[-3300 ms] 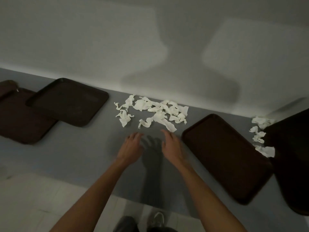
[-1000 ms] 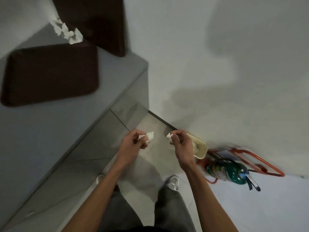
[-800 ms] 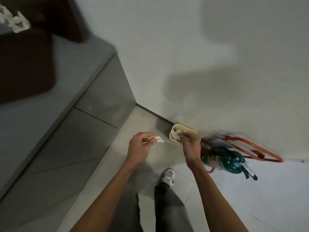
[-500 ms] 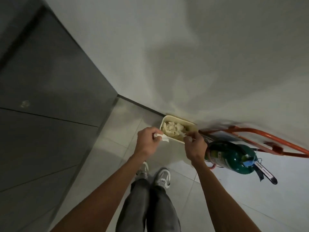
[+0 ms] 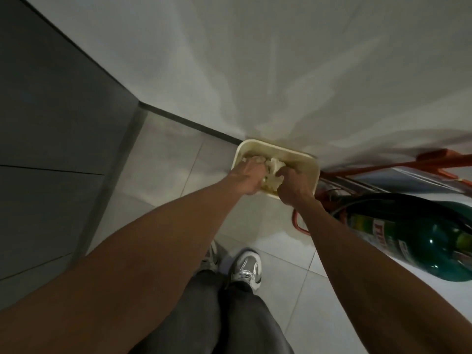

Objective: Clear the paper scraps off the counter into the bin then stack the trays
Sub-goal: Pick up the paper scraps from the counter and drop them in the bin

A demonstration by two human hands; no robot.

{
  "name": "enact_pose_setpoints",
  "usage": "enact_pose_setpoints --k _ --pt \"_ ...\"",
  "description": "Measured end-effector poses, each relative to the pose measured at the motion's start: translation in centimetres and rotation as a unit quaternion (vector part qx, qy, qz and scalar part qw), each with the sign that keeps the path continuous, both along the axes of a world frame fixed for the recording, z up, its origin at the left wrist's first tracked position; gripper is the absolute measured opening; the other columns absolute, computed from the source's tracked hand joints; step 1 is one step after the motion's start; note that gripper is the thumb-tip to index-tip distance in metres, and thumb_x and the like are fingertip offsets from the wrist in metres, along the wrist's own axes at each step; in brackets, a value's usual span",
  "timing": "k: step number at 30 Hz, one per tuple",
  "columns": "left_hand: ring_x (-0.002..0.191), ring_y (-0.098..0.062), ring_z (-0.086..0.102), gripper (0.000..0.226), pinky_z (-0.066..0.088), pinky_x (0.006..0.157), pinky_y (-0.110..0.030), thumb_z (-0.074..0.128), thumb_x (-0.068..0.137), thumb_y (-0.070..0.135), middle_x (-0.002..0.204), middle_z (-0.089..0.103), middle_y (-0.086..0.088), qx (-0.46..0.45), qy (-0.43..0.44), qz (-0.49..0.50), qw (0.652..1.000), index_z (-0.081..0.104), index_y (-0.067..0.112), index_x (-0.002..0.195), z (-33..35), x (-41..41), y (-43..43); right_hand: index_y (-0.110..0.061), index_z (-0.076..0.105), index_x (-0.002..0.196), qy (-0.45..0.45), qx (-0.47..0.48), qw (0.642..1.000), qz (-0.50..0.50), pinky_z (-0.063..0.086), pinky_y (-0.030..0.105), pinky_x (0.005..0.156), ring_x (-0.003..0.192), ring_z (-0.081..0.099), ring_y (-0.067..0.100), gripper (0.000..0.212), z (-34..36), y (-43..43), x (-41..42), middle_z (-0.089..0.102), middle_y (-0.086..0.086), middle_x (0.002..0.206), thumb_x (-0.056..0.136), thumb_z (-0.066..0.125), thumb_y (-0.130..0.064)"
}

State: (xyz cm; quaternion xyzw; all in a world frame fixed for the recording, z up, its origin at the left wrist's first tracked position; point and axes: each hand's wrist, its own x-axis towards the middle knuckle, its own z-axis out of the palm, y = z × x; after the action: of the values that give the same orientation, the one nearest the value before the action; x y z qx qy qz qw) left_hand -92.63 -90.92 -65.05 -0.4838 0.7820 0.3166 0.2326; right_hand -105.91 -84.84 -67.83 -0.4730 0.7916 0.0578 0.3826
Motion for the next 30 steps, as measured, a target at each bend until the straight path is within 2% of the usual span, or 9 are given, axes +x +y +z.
enact_pose_setpoints --k 4,8,12,16,20,23,26,30 --pt "0.114 -0.035 0.065 0.035 0.056 0.088 -0.042 0.059 0.093 0.006 0.129 0.064 -0.015 0.034 -0.007 0.008 0.999 0.065 0.009 0.127 1.6 0.7 0.0 -0.016 0.066 0.137 -0.004 0.004 1.000 -0.010 0.051 0.040 0.108 0.127 0.061 0.036 0.049 1.6 -0.6 0.4 0.068 0.015 0.134 0.091 0.057 -0.001" --pt "0.100 -0.032 0.069 0.034 0.059 0.081 -0.043 0.062 0.093 0.016 0.118 0.068 -0.010 -0.003 0.029 0.021 0.999 0.066 0.021 0.126 7.5 3.6 -0.5 -0.023 0.063 0.132 0.013 -0.038 0.999 0.003 0.055 0.038 0.095 0.111 0.067 0.032 0.043 7.6 -1.1 1.5 0.073 0.008 0.126 0.091 0.053 -0.012" --pt "0.106 -0.031 0.067 0.044 0.057 0.081 -0.041 0.057 0.096 0.015 0.122 0.067 -0.008 -0.058 0.075 0.060 0.994 0.059 0.026 0.138 16.8 8.0 -0.9 -0.022 0.059 0.134 -0.012 -0.128 0.992 0.012 0.051 0.040 0.094 0.114 0.066 0.036 0.034 17.7 -1.4 4.2 0.070 0.011 0.129 0.100 0.058 -0.021" --pt "0.124 -0.026 0.061 0.046 0.051 0.097 -0.038 0.052 0.101 0.020 0.143 0.059 -0.003 -0.113 0.110 0.116 0.981 0.052 0.025 0.146 26.8 14.2 0.9 -0.027 0.055 0.135 -0.048 -0.207 0.976 0.049 0.054 0.043 0.087 0.112 0.065 0.034 0.033 29.1 -0.6 7.6 0.066 0.010 0.134 0.102 0.057 -0.028" --pt "0.130 -0.022 0.055 0.045 0.046 0.109 -0.037 0.052 0.100 0.022 0.143 0.057 -0.002 -0.183 0.136 0.194 0.954 0.053 0.020 0.145 37.1 21.4 5.6 -0.034 0.050 0.143 -0.072 -0.260 0.957 0.105 0.053 0.044 0.097 0.128 0.057 0.032 0.038 41.2 1.7 12.0 0.058 0.004 0.145 0.105 0.054 -0.038" --pt "0.133 -0.024 0.051 0.045 0.042 0.113 -0.041 0.053 0.102 0.024 0.146 0.056 -0.002 -0.239 0.138 0.256 0.926 0.052 0.019 0.146 45.7 26.0 10.2 -0.030 0.051 0.143 -0.080 -0.320 0.931 0.159 0.051 0.041 0.101 0.125 0.057 0.026 0.039 50.0 4.1 16.1 0.060 0.001 0.140 0.106 0.054 -0.041" --pt "0.133 -0.022 0.051 0.045 0.045 0.111 -0.041 0.054 0.101 0.029 0.146 0.055 0.002 -0.290 0.133 0.323 0.891 0.053 0.024 0.146 52.9 31.2 15.6 -0.027 0.051 0.141 -0.100 -0.356 0.903 0.219 0.053 0.044 0.100 0.121 0.059 0.026 0.039 57.5 6.4 20.7 0.061 0.000 0.132 0.106 0.052 -0.044" --pt "0.130 -0.020 0.053 0.046 0.047 0.108 -0.040 0.056 0.097 0.027 0.141 0.058 0.005 -0.339 0.138 0.414 0.833 0.052 0.030 0.143 59.8 39.0 23.0 -0.028 0.053 0.139 -0.141 -0.389 0.871 0.265 0.053 0.046 0.101 0.125 0.058 0.027 0.041 64.8 8.9 28.0 0.062 -0.001 0.132 0.104 0.049 -0.049"
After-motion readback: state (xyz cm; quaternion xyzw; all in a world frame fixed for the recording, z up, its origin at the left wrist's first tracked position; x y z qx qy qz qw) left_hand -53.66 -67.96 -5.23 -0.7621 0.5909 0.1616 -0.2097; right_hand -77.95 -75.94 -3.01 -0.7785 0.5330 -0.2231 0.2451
